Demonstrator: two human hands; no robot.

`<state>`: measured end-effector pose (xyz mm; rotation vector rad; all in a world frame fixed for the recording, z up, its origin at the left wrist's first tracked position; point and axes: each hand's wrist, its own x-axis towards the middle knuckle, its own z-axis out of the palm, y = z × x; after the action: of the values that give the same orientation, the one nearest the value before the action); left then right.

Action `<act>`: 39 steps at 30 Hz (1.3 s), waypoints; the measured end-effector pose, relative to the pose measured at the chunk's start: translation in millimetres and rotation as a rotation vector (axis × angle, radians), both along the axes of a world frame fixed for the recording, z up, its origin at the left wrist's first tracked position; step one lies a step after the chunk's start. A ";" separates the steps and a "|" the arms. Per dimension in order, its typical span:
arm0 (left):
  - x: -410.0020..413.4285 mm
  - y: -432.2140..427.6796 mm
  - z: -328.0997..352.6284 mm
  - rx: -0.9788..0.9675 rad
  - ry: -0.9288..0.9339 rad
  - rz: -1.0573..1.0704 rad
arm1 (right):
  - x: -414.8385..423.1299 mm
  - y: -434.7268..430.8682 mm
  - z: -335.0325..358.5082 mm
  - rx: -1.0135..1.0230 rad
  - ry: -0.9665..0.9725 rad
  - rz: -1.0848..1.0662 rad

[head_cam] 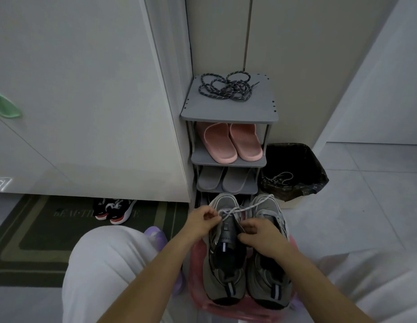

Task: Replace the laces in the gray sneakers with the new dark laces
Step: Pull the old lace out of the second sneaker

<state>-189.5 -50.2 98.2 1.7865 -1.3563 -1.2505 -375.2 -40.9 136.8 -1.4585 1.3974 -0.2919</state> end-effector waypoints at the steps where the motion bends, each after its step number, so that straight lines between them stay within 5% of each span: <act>1: 0.8 -2.7 2.2 -0.009 -0.077 -0.016 | -0.4 -0.1 -1.1 0.000 0.002 -0.001; 7: 10.0 -22.4 30.2 0.155 -0.116 -0.119 | -0.9 -1.0 -5.5 0.022 0.029 -0.007; 10: 10.1 -18.9 23.0 0.096 -0.171 -0.141 | -1.5 -0.5 -7.0 0.007 0.027 -0.010; 16: -0.8 3.6 4.1 0.012 0.037 0.005 | 1.2 0.7 -5.4 -0.030 0.036 -0.020; 20: 2.8 -9.4 6.7 0.037 -0.130 -0.009 | 1.0 1.0 -6.5 -0.040 0.045 -0.021; 23: 10.8 -18.2 16.2 0.138 -0.050 0.031 | 0.6 1.5 -6.6 -0.042 0.052 -0.026; 27: 5.9 -11.0 15.4 0.036 -0.099 0.024 | 1.2 2.1 -5.2 -0.050 0.040 -0.035; 32: -4.4 6.9 -4.1 0.007 0.056 0.152 | 2.6 2.9 -3.3 -0.084 0.049 -0.016; 39: 2.6 -12.1 11.9 -0.011 -0.098 0.168 | 1.1 4.6 -5.9 -0.091 0.061 -0.019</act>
<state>-186.9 -62.3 110.1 1.9326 -1.2338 -1.0772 -374.1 -36.3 130.9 -1.5405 1.4637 -0.3289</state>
